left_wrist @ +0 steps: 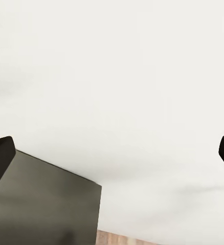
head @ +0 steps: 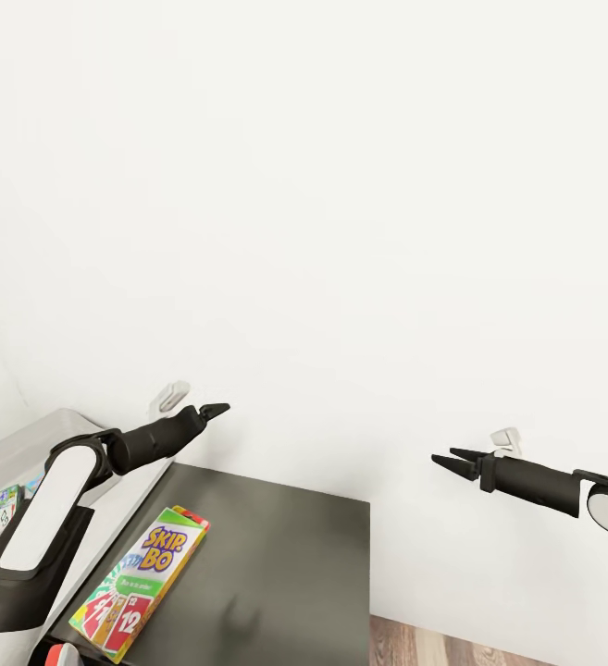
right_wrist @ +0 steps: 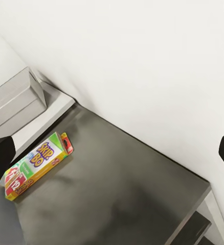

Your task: Put all the toys in the child's room - the three board games (two on the bed and one on the table), the two jigsaw puzzles on the table, and the tennis ball on the table - inside the toy box on the table in the child's room.

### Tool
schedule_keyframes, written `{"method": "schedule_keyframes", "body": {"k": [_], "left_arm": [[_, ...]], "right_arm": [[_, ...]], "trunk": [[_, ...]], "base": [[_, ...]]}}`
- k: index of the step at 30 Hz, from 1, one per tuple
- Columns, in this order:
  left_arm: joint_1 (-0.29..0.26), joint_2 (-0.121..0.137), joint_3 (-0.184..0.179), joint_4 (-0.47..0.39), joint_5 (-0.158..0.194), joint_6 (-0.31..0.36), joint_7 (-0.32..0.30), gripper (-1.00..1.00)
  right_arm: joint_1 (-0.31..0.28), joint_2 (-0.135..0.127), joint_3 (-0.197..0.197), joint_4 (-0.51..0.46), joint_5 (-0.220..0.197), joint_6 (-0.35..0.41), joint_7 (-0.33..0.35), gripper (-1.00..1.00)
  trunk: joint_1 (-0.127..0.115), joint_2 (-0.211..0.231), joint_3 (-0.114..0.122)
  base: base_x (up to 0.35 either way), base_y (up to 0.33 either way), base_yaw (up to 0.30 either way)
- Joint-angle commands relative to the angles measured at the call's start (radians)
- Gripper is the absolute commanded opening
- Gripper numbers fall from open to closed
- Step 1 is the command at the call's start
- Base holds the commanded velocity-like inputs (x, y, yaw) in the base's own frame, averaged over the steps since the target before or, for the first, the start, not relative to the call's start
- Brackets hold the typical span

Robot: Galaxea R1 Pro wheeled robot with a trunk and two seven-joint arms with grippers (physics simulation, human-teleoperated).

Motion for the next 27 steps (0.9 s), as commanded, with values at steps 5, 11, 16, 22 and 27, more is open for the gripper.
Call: {"method": "schedule_keyframes", "body": {"k": [5, 11, 16, 22, 27], "left_arm": [[-0.001, 0.001, -0.001, -0.001, 0.011, 0.000, 0.010, 1.00], [-0.001, 0.001, -0.001, -0.001, 0.011, 0.000, 0.010, 1.00], [0.010, -0.006, -0.001, 0.010, 0.003, -0.005, 0.011, 1.00], [0.041, -0.012, -0.001, 0.044, -0.003, -0.009, 0.013, 1.00], [0.054, -0.015, 0.002, 0.072, -0.006, -0.013, 0.013, 1.00]], "right_arm": [[-0.003, -0.001, 0.003, 0.000, -0.011, 0.004, 0.001, 1.00], [-0.003, -0.001, 0.003, 0.000, -0.011, 0.004, 0.001, 1.00], [-0.011, 0.011, -0.018, 0.022, -0.009, 0.020, -0.017, 1.00], [-0.017, 0.045, -0.051, 0.056, -0.006, 0.053, -0.039, 1.00], [-0.017, 0.073, -0.075, 0.084, -0.003, 0.081, -0.049, 1.00]], "trunk": [[0.001, -0.003, -0.002], [0.001, -0.003, -0.002], [0.001, -0.003, -0.002], [0.001, -0.003, -0.002], [0.001, -0.003, -0.002]], "base": [[0.000, 0.000, 0.000], [0.000, 0.000, 0.000], [0.000, 0.000, 0.000], [0.000, 0.000, 0.000], [0.000, 0.000, 0.000]]}}
